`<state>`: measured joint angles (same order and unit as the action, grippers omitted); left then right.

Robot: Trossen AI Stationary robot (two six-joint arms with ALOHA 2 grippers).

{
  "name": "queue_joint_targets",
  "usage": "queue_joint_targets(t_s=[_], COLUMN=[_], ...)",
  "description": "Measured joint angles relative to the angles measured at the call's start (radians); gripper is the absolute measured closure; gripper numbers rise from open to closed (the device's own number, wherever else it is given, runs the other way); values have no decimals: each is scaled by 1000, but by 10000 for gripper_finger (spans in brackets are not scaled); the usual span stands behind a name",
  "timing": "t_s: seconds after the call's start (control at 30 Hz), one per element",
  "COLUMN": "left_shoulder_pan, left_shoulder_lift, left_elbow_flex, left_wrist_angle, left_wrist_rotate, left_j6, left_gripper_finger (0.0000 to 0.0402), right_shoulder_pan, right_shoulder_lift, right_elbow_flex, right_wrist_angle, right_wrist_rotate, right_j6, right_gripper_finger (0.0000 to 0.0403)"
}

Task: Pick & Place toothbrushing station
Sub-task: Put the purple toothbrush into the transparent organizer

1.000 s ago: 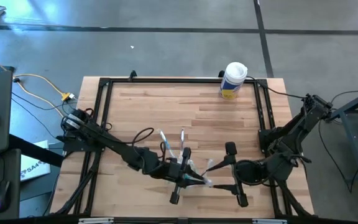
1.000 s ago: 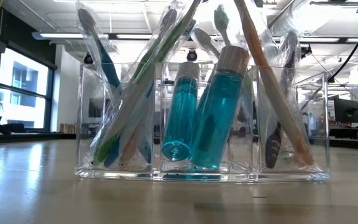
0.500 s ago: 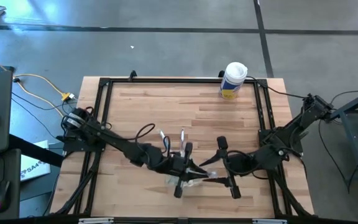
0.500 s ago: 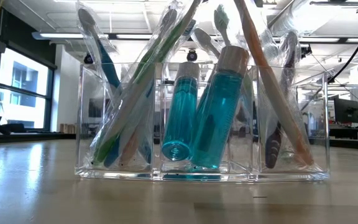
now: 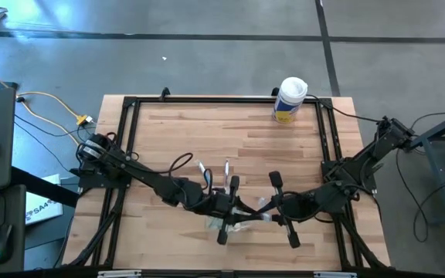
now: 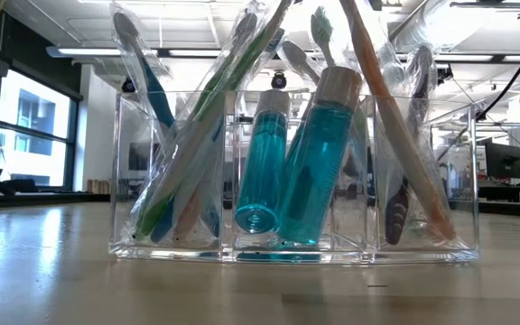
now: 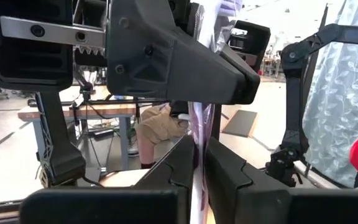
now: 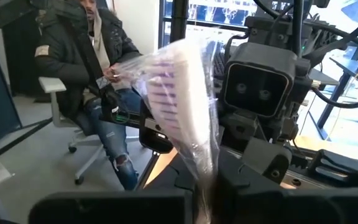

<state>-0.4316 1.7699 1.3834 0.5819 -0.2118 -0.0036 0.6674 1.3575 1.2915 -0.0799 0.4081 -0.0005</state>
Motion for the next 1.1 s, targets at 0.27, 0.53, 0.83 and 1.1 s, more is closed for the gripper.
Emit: queue_joint_targets(t_s=[0.27, 0.53, 0.83, 1.1], left_shoulder_pan=[0, 0, 0, -2], left_shoulder_lift=[0, 0, -1, -14], left_elbow_flex=[0, 0, 0, -1], left_wrist_angle=[0, -8, -5, -24], left_wrist_rotate=[-7, 12, 10, -54], left_j6=[42, 42, 43, 44], left_gripper_finger=[309, 256, 186, 159], right_shoulder_pan=[0, 0, 10, 95], right_shoulder_lift=[0, 0, -3, -65], right_elbow_flex=[0, 0, 0, 0], right_wrist_angle=[-2, -1, -1, -30], right_wrist_rotate=[0, 3, 16, 149], right_j6=[-21, -30, -32, -59], right_gripper_finger=[395, 397, 397, 397])
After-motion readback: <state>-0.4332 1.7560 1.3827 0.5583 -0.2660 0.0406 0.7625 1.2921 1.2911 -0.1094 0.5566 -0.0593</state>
